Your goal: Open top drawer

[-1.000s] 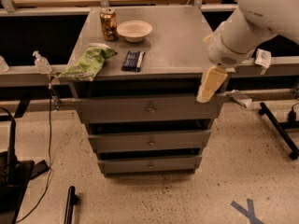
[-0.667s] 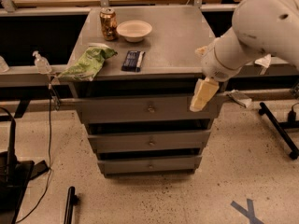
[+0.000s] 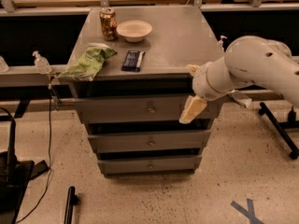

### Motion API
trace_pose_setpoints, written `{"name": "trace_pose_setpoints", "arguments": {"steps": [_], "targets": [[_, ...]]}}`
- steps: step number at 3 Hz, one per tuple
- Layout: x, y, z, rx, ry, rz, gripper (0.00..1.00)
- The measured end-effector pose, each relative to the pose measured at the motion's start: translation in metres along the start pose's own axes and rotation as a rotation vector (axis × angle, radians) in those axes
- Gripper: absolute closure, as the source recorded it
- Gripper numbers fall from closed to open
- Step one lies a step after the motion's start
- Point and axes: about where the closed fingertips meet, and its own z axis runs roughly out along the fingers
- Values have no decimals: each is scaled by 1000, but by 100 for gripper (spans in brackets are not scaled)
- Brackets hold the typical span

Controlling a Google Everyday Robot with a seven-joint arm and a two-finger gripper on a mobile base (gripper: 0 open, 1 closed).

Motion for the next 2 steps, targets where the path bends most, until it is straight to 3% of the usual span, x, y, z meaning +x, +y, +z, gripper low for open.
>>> {"name": "trace_pose_setpoints", "arguments": {"steps": [2], "targets": [[41, 32, 72, 13, -25, 52, 0]]}}
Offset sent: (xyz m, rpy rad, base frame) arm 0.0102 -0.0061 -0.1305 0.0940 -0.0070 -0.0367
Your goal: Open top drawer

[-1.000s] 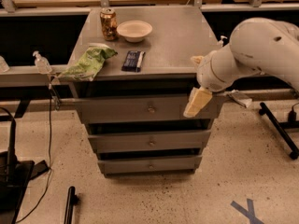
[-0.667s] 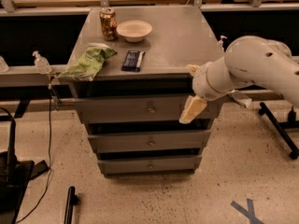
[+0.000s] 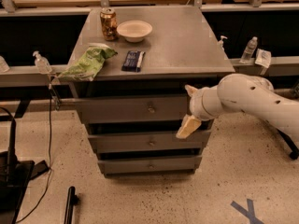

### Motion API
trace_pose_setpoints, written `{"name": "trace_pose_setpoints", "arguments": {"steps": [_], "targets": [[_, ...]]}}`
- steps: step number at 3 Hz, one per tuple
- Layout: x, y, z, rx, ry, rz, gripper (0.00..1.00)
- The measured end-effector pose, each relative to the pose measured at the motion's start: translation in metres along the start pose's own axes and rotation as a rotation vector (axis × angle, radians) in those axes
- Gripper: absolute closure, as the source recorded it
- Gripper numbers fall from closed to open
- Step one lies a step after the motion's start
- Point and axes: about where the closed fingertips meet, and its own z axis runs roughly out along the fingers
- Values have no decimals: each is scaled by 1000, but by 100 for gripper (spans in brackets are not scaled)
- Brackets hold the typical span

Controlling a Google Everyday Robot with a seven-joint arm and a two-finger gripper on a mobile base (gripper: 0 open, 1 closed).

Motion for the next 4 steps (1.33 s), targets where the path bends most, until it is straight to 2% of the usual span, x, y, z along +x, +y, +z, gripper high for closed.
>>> {"name": "trace_pose_setpoints", "arguments": {"steps": [1, 2, 3, 4], "targets": [[18, 12, 28, -74, 32, 95, 0], [17, 12, 28, -68, 27, 90, 0], [14, 0, 23, 14, -39, 30, 0], [12, -22, 32, 93, -76, -81, 0]]}}
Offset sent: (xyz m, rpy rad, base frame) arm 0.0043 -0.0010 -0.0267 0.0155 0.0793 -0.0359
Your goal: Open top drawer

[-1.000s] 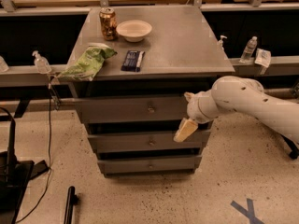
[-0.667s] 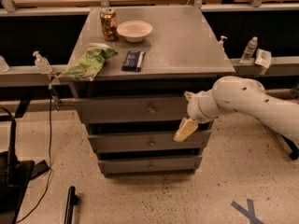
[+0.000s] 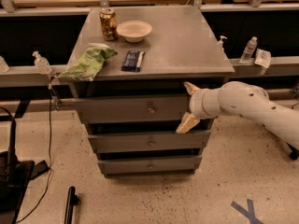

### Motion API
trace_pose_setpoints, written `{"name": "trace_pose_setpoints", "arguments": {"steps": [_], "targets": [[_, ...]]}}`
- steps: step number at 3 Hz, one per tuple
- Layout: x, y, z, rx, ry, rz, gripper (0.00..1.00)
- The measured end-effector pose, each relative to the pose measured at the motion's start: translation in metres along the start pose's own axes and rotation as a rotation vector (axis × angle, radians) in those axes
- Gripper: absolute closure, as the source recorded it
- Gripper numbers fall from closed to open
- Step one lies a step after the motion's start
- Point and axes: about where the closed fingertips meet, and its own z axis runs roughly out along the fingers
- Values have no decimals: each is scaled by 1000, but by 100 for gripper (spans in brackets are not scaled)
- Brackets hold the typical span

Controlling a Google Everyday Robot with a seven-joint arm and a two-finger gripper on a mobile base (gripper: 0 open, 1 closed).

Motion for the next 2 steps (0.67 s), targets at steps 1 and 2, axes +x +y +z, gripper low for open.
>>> {"name": "trace_pose_setpoints", "arguments": {"steps": [1, 2], "targets": [[7, -15, 29, -14, 2, -25, 0], [18, -23, 66, -96, -32, -2, 1]]}}
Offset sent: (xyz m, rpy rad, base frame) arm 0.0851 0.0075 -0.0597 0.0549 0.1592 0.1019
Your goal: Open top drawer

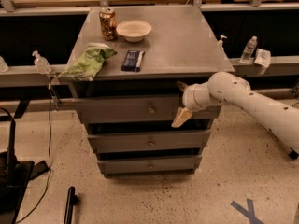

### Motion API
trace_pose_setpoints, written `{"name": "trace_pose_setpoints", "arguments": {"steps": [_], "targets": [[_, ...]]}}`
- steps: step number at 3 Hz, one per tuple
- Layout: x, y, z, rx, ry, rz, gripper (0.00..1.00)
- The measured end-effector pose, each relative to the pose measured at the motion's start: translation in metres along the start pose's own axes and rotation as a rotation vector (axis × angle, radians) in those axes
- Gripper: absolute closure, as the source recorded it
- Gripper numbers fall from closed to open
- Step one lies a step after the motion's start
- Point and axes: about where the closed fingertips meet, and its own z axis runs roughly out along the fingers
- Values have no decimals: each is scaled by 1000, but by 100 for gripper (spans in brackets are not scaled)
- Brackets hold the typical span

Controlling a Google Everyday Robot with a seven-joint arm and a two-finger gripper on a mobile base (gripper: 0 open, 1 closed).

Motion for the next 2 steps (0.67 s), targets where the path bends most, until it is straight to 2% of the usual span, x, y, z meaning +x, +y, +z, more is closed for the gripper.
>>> {"name": "trace_pose_setpoints", "arguments": {"steps": [1, 2], "targets": [[6, 1, 13, -43, -8, 7, 21], [3, -2, 9, -44, -8, 8, 46]]}}
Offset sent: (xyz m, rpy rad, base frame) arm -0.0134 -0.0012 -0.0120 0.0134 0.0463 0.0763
